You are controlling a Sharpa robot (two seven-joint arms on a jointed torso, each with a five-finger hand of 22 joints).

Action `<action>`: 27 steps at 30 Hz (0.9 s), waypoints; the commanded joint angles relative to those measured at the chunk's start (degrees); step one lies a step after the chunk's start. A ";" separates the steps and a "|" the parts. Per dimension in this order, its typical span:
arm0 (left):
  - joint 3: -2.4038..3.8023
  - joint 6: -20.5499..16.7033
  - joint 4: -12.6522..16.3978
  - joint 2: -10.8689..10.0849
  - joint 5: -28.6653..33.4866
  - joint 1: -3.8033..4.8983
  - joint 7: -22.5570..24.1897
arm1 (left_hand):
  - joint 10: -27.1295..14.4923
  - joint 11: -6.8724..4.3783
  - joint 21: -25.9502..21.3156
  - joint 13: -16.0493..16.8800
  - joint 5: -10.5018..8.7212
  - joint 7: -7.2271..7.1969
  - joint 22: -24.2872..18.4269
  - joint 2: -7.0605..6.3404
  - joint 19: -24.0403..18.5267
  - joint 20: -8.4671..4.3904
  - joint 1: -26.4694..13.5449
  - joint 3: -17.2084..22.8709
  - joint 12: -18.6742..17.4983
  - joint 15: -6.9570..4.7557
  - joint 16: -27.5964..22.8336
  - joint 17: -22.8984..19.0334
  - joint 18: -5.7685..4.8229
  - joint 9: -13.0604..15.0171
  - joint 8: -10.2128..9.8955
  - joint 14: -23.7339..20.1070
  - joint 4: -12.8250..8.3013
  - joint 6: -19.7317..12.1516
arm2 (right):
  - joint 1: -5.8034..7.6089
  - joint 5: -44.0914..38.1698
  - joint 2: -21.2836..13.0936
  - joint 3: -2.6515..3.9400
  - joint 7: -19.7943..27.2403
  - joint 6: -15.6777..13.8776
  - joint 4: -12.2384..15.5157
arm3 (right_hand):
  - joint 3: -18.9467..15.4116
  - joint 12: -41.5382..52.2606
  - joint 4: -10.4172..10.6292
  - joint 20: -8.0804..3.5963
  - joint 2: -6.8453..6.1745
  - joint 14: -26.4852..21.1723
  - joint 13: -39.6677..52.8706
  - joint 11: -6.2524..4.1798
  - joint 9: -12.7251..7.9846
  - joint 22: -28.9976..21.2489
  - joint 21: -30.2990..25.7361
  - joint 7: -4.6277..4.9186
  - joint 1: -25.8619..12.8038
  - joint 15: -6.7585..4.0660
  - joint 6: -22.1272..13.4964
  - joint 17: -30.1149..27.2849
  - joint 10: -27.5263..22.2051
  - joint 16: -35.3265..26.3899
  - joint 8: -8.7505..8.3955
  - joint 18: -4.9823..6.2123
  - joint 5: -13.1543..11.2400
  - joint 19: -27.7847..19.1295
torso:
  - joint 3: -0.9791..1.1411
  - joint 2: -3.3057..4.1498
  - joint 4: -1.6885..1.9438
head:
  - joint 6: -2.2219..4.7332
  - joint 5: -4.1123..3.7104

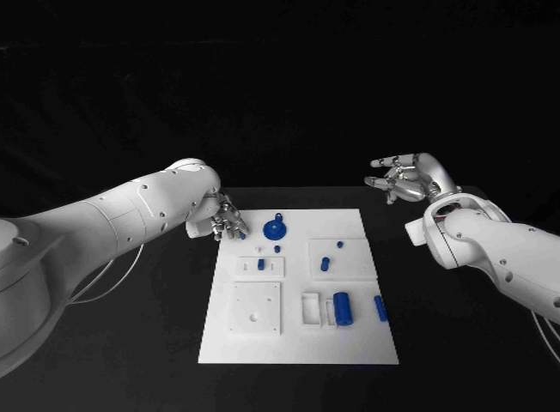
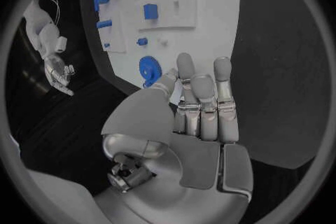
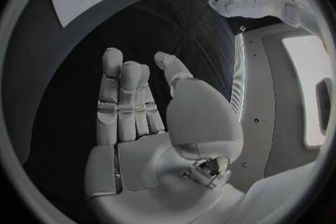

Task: Assemble the parts on the task board

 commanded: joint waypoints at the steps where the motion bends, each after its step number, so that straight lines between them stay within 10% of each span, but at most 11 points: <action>1: -0.06 0.31 -0.03 0.20 0.26 -0.13 0.38 | 2.65 0.26 0.22 0.06 0.93 -0.12 1.19 0.55 -0.28 0.17 0.59 0.39 -0.12 -0.06 0.25 -0.10 -0.12 0.11 0.45 -0.43 -0.80 -0.30 | -0.02 -0.08 0.08 0.05 0.30 0.50 -0.01 | -0.01 0.15 0.37 -0.01 -0.28 -0.49 -0.05 0.10 -0.06 0.12 -0.34 0.19 -0.37 -0.01 -0.14 -0.04 -0.32 0.31 -0.02 0.40 0.25 1.98 | -0.02 0.04 0.03 | 0.04 0.03; 13: -0.06 -0.30 0.06 -0.01 0.30 -0.12 0.43 | 2.69 -0.04 0.81 0.06 4.81 -0.53 1.20 0.88 -0.41 0.14 0.24 2.54 0.01 -0.15 0.52 -0.07 0.04 0.71 1.38 -0.24 -3.59 1.10 | -0.02 -0.08 0.18 0.05 0.28 0.54 -0.19 | -0.01 0.15 0.37 -0.01 -0.28 -0.49 -0.05 0.10 -0.06 0.12 -0.34 0.19 -0.37 -0.01 -0.14 -0.04 -0.32 0.31 -0.02 0.40 0.25 1.98 | -0.05 0.03 0.09 | 0.03 0.19; 27: -0.01 -4.87 5.71 -2.79 2.02 0.10 -0.61 | 2.83 -1.73 3.18 -4.74 10.77 -2.99 1.17 -1.98 0.44 -0.02 -2.12 5.99 5.69 -0.53 2.33 4.43 0.39 3.87 2.49 2.41 -6.43 9.43 | -0.02 -0.08 0.02 0.05 0.24 0.54 -0.24 | -0.01 0.15 0.37 -0.01 -0.28 -0.49 -0.05 0.10 -0.06 0.12 -0.34 0.19 -0.37 -0.01 -0.14 -0.04 -0.32 0.31 -0.02 0.40 0.25 1.98 | 0.02 -0.21 0.23 | 0.06 0.49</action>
